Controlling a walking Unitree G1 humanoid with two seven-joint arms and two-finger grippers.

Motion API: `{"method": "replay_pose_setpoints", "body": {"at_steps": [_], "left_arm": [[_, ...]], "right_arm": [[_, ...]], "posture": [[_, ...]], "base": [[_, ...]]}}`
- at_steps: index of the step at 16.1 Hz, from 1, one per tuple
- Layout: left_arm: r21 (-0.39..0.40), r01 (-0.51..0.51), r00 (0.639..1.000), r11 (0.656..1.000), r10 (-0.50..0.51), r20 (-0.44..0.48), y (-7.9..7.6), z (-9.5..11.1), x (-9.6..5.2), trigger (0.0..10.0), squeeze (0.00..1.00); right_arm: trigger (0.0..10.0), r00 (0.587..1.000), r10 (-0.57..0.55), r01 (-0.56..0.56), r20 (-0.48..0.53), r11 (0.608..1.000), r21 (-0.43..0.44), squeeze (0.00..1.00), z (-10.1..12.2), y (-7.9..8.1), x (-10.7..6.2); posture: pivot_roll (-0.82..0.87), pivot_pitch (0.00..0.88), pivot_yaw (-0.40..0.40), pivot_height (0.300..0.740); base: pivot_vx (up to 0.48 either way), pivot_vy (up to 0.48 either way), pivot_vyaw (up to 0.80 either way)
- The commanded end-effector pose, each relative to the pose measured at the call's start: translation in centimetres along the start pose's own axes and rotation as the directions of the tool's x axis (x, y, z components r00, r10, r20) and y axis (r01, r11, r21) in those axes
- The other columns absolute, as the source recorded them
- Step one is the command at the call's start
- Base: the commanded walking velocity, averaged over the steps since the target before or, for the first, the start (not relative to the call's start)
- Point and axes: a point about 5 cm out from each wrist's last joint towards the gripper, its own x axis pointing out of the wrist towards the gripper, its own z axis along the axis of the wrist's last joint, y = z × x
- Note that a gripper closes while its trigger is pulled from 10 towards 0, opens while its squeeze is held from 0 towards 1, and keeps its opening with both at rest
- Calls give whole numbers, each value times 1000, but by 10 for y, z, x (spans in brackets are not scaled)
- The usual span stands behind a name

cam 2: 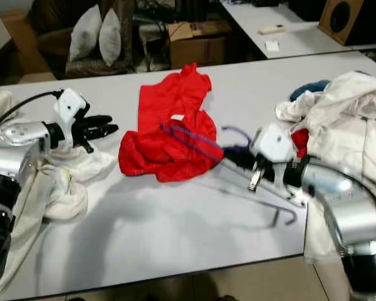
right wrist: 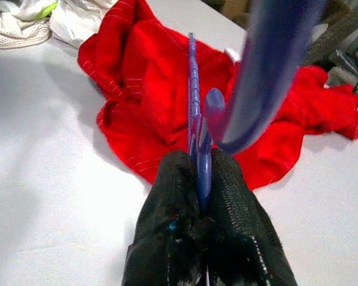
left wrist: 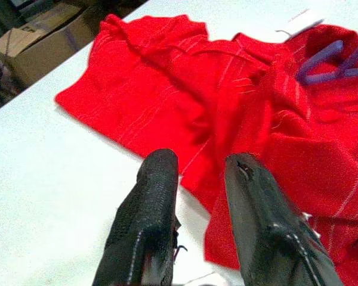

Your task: Hang hanger

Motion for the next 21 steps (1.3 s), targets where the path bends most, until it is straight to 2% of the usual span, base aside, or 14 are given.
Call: {"method": "replay_pose_setpoints", "body": {"at_steps": [1,3,5,7,9,10,12,14,16,17,18,21], "left_arm": [[-3,27,999,1000,-27,20,-7,-1,0,10000,0],[-51,55,993,997,-49,111,-22,1,4,10000,0],[-2,60,996,998,-60,62,-42,-11,15,10000,0],[60,30,999,998,-28,-29,-51,-29,19,10000,0],[62,-34,997,998,38,-72,-47,-40,13,10000,0],[45,-56,996,997,59,-65,-43,-40,9,10000,0],[-34,-116,993,993,116,4,-33,-33,0,10000,0],[-70,-186,975,980,193,108,-23,-18,-8,10000,0],[-139,-145,972,980,167,164,-24,-7,-4,10000,0],[-138,-87,981,987,109,161,-28,-3,3,10000,0],[-125,-25,991,992,41,129,-35,-2,17,10000,1000],[-122,-22,995,992,33,89,-39,0,35,10000,1000]], "right_arm": [[10000,1000,-2,2,13,1000,-7,0,6,4,-3],[10000,999,27,-27,-30,1000,-2,0,1,19,-8],[10000,996,-21,20,-81,1000,-16,0,-5,22,-4],[10000,993,-108,108,-51,994,-7,0,1,16,-1],[10000,987,-156,155,26,987,46,0,11,17,-4],[10000,982,-179,175,54,982,71,0,13,18,-7],[10000,962,-252,237,103,962,139,0,16,19,-12],[10000,949,-292,271,120,948,166,0,18,23,-22],[10000,954,-279,259,113,951,168,0,18,26,-27],[10000,961,-261,244,91,956,165,0,15,28,-29],[10000,962,-271,264,34,953,146,0,8,26,-31],[10000,956,-294,288,15,946,149,0,9,25,-33]], "posture": [[-4,0,68,740],[-3,0,63,740],[0,0,44,740],[-5,0,40,740],[-6,0,33,740],[-5,0,31,740],[-9,0,37,740],[-21,0,57,740],[-27,0,67,740],[-36,0,74,740],[-40,0,77,740],[-48,0,82,740]], "base": [[0,0,0],[0,0,0],[0,0,0],[0,0,0],[0,0,0],[0,0,0],[0,0,0],[0,0,0],[0,0,0],[0,0,0],[0,0,0],[0,0,0]]}}
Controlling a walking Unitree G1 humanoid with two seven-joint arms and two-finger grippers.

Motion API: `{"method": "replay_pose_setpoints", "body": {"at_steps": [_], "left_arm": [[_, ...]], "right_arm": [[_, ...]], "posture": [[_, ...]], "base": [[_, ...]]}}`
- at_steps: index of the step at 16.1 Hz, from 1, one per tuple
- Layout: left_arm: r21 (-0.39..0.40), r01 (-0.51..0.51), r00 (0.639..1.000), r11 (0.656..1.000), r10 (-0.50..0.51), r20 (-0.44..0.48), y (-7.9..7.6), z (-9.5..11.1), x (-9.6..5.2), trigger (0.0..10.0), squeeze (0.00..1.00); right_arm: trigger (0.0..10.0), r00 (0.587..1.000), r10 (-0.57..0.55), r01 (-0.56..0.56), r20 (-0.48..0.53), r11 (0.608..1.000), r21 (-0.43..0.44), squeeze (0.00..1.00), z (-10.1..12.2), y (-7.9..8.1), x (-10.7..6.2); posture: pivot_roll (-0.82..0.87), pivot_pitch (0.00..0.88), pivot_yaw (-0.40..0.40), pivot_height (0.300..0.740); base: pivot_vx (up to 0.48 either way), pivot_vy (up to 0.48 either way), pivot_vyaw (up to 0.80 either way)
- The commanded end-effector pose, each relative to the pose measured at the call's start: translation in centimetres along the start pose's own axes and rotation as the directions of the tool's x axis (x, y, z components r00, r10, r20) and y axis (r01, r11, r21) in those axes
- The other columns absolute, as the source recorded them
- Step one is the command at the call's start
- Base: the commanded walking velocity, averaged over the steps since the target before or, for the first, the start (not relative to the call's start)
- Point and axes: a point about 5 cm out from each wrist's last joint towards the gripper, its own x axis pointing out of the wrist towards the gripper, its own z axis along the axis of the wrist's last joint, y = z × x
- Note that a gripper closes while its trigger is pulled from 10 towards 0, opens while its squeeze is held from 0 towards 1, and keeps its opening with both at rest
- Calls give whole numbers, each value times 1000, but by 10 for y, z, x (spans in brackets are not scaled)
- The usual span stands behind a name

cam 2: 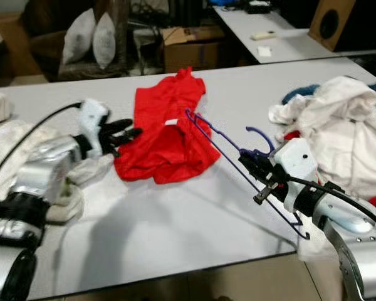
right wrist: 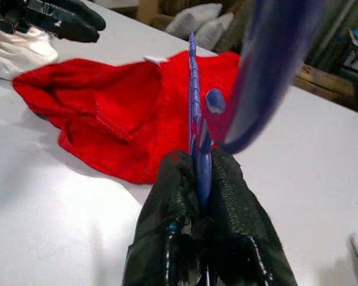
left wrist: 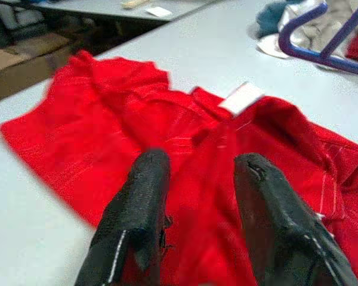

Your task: Hang hanger

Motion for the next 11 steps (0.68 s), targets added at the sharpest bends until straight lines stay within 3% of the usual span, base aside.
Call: {"method": "replay_pose_setpoints", "body": {"at_steps": [1,4,5,10,11], "left_arm": [[15,-9,999,1000,10,-45,0,-4,4,10000,1000],[75,-71,989,995,80,-126,0,-12,17,10000,1000],[77,-87,986,993,97,-136,1,-13,19,10000,0],[41,-84,983,996,90,-163,-4,-21,27,10000,0],[-58,-55,995,997,50,-87,-5,-11,30,10000,0]], "right_arm": [[10000,1000,-6,6,12,1000,-11,0,6,2,-2],[10000,1000,16,-16,-3,1000,13,0,3,15,-5],[10000,1000,22,-22,-4,1000,17,0,2,17,-6],[10000,999,33,-33,-11,999,32,0,2,23,-7],[10000,999,31,-30,-15,999,31,0,2,21,-9]], "posture": [[-54,0,88,740],[-66,0,104,740],[-67,0,106,740],[-79,0,118,740],[-78,0,119,740]], "base": [[0,0,0],[0,0,0],[0,0,0],[0,0,0],[0,0,0]]}}
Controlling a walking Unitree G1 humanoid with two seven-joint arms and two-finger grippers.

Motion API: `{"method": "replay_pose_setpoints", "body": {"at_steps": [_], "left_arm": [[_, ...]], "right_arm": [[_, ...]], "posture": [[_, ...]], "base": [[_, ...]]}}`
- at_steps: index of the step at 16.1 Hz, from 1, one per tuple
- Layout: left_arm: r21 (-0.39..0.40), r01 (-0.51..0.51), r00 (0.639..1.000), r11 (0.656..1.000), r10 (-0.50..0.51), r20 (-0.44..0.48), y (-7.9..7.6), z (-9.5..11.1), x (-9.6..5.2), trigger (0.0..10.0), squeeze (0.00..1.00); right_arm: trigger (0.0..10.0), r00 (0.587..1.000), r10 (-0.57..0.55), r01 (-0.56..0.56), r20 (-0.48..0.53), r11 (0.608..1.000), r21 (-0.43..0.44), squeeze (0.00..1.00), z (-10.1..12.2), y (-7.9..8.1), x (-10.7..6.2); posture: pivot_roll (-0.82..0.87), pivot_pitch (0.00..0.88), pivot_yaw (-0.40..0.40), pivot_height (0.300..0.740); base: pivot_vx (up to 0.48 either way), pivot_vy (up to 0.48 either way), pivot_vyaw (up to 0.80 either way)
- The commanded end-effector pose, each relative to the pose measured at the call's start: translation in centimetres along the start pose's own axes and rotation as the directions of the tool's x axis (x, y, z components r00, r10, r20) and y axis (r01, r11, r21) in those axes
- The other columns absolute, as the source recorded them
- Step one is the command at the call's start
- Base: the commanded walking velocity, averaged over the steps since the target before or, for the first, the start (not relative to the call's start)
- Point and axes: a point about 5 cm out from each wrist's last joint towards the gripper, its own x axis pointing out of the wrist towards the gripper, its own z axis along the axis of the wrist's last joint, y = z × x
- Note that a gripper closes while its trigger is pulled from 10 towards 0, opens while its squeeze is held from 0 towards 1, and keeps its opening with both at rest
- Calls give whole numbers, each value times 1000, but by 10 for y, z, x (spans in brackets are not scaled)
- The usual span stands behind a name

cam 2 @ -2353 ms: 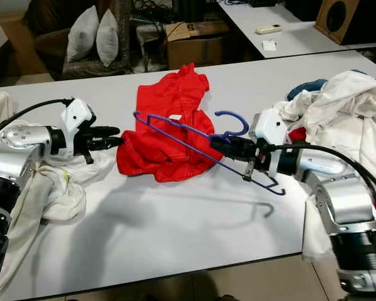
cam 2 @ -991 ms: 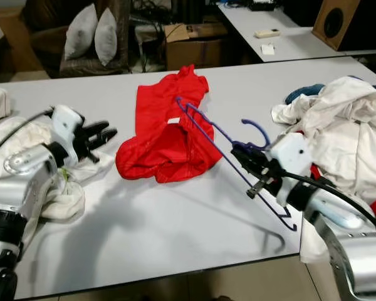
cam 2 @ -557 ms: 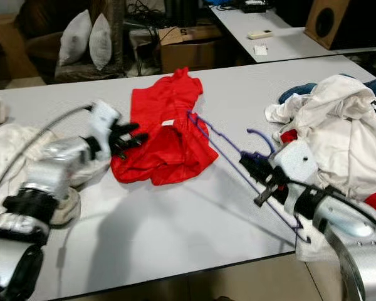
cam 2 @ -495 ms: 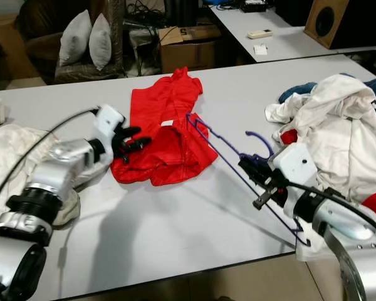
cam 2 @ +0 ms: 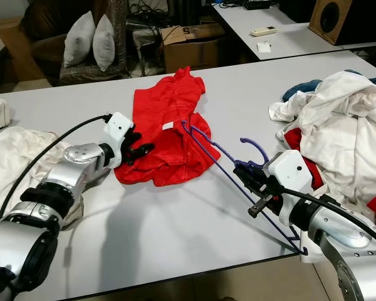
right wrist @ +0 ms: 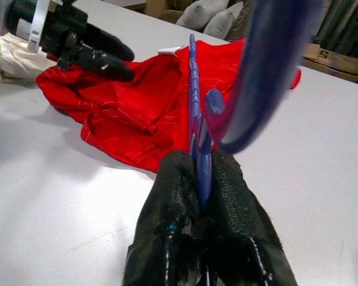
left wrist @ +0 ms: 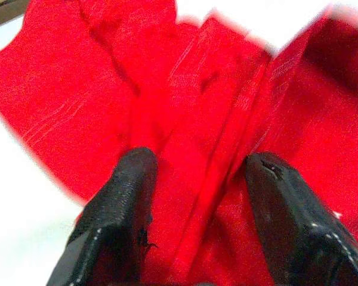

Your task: Hang hanger

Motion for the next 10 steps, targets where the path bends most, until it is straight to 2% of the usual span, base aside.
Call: {"method": "replay_pose_setpoints", "body": {"at_steps": [1,3,4,5,6,7,8,10], "left_arm": [[-65,29,995,997,-23,95,4,19,0,10000,0],[-115,86,985,990,-68,157,1,25,1,10000,0],[-114,103,983,988,-84,160,0,26,2,10000,0],[-45,115,989,992,-110,94,-5,17,3,10000,0],[47,82,996,996,-82,16,-6,7,4,10000,0],[100,8,1000,995,-5,-24,-2,1,4,10000,0],[112,-74,997,991,77,-28,2,0,4,10000,0],[122,-68,997,990,72,-30,1,-1,4,10000,0]], "right_arm": [[10000,1000,1,0,9,1000,-12,0,4,1,-3],[10000,1000,1,-1,2,1000,-12,0,4,1,-5],[10000,1000,2,-2,0,1000,-12,0,4,1,-5],[10000,1000,9,-9,-3,1000,-14,0,4,2,-5],[10000,1000,14,-15,-5,1000,-18,0,4,2,-5],[10000,1000,17,-17,-5,1000,-20,0,4,2,-5],[10000,1000,28,-28,-1,999,-19,0,5,3,-5],[10000,999,44,-44,0,999,-17,0,5,5,-5]], "posture": [[-79,0,119,740],[-79,0,118,740],[-79,0,118,740],[-79,0,115,740],[-79,0,115,740],[-81,0,113,740],[-81,0,108,740],[-82,0,107,740]], "base": [[0,0,0],[0,0,0],[0,0,0],[0,0,0],[0,0,0],[0,0,0],[0,0,0],[0,0,0]]}}
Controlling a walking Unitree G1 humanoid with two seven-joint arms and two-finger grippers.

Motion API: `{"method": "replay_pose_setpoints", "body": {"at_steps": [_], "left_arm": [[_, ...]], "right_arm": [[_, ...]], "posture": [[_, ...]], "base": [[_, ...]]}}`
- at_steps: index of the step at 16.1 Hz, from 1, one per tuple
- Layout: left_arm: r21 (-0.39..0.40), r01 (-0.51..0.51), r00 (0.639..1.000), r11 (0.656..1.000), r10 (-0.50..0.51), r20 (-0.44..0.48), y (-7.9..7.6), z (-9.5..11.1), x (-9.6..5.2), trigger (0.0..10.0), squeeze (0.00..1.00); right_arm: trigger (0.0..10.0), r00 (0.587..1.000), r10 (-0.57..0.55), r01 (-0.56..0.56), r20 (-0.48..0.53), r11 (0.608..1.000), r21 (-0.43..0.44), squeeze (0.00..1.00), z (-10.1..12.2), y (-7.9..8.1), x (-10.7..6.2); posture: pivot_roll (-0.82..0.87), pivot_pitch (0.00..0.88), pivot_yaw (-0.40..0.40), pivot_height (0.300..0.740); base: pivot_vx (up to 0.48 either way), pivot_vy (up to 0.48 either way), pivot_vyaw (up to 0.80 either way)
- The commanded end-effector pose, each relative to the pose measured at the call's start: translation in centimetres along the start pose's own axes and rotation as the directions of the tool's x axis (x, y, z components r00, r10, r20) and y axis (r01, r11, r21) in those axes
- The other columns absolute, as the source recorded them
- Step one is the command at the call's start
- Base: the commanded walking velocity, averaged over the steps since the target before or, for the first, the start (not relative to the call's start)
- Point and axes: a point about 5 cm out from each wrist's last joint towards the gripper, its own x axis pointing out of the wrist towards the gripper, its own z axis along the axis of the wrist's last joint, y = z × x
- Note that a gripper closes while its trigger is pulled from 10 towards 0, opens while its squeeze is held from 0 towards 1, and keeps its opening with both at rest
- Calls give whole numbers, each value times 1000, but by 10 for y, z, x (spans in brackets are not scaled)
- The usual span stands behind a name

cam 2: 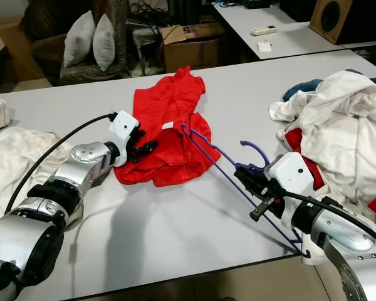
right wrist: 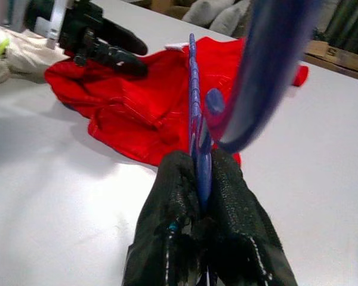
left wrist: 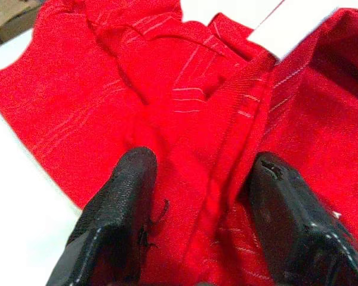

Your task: Hang hanger

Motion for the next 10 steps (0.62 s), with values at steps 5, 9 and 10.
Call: {"method": "replay_pose_setpoints", "body": {"at_steps": [5,9,10], "left_arm": [[-16,15,999,1000,-15,30,0,4,2,1255,0],[64,123,991,990,-119,-65,-16,-9,5,784,0],[72,95,993,993,-90,-71,-14,-9,5,0,0]], "right_arm": [[10000,999,29,-29,13,999,-12,0,5,2,-3],[10000,999,35,-35,9,999,-9,0,5,3,-4],[10000,999,36,-36,8,999,-9,0,5,3,-4]], "posture": [[-87,0,110,740],[-91,0,113,740],[-95,0,115,740]], "base": [[0,0,0],[0,0,0],[0,0,0]]}}
